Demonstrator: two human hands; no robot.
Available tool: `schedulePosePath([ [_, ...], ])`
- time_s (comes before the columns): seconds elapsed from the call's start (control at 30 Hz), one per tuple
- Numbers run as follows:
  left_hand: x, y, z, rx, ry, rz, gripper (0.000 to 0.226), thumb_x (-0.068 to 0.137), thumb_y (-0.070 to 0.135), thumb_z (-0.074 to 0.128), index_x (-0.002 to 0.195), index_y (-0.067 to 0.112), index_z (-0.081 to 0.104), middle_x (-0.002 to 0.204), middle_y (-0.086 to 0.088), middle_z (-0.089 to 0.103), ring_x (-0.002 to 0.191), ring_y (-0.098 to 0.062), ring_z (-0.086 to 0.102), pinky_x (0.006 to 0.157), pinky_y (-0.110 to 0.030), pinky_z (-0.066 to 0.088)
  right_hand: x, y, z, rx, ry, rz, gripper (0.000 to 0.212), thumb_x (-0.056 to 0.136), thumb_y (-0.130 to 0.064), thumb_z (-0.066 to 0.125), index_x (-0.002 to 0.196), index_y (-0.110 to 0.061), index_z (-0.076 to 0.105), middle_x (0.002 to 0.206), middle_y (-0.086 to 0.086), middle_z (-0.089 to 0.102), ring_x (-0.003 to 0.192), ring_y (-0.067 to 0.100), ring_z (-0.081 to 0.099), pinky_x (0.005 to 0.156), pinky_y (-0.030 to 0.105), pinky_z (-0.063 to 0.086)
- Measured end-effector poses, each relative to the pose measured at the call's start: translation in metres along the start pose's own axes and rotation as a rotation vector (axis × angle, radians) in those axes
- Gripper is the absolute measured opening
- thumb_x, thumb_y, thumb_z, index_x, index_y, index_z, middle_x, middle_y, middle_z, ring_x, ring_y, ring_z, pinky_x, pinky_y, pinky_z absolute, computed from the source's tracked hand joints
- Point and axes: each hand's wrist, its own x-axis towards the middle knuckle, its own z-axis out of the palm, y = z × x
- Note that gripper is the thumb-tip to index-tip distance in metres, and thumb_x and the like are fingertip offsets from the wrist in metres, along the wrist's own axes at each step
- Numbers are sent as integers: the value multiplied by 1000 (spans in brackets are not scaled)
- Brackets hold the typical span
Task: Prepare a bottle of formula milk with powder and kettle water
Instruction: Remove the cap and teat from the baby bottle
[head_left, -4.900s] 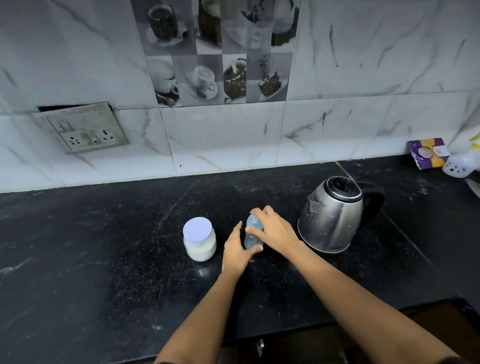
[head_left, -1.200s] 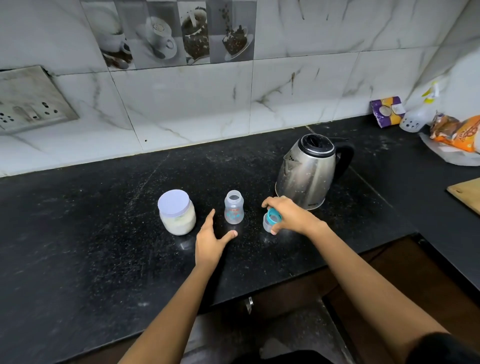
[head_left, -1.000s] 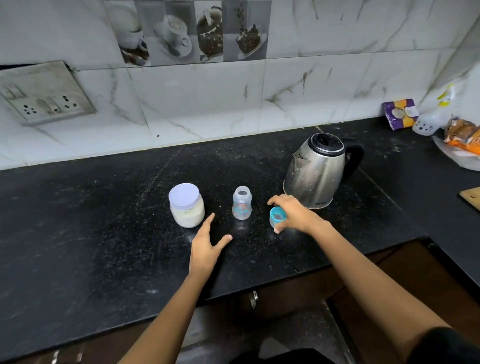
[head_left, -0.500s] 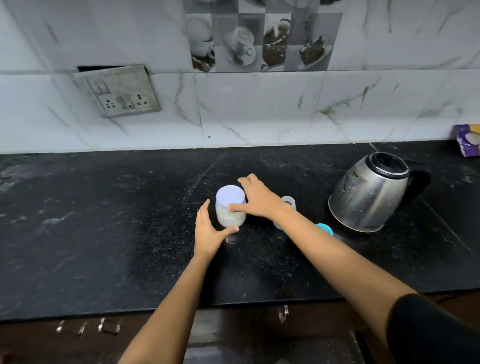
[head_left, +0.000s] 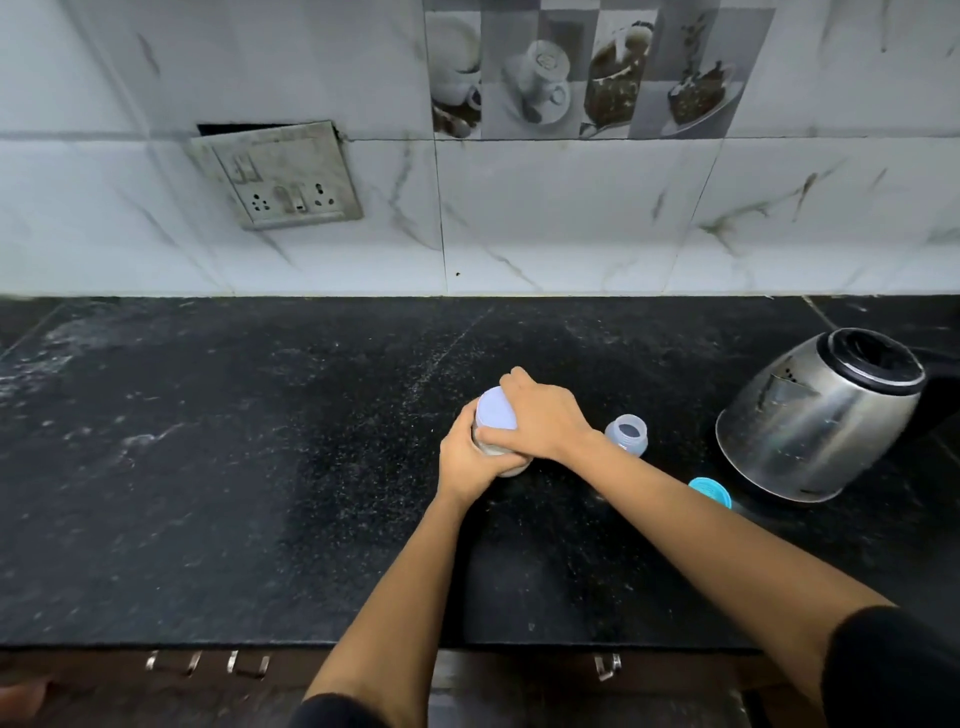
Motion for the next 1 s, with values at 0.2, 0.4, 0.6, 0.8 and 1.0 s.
schedulePosePath([
  [0.2,3,-2,0,-12,-5,-50,83,47,21,92,119,39,54,106,15,65,98,1,60,73,-11,48,4,11,2,52,22,-112,57,67,-64,50,99,-17,48,94,-8,43,66,19,50,52,29,30],
  [0.4,6,-2,-2,52,-36,-53,80,48,30,91,119,33,55,105,15,64,98,-1,59,72,-6,44,26,25,-39,-10,-391,-615,57,71,-32,62,126,-30,48,129,-8,43,104,19,42,89,36,40],
  [0.6,7,-7,-2,45,-62,-71,91,47,32,88,130,31,49,112,12,64,101,-3,61,76,-14,50,22,-6,-48,-250,-420,-293,77,81,-61,54,142,-19,32,143,14,30,109,37,49,79,40,45],
  [0.8,5,-2,-2,106,-51,-94,73,49,29,88,113,31,53,103,11,63,92,-1,60,68,-7,45,29,-7,-52,-353,-484,-477,65,75,-28,72,131,-24,40,125,3,39,91,26,49,57,30,33],
  [1.0,3,1,-3,103,-64,-75,79,51,29,88,121,33,52,111,11,62,98,0,58,71,-6,44,26,24,-49,-5,-303,-657,60,66,0,66,114,-27,45,123,-6,35,109,21,36,83,39,48],
])
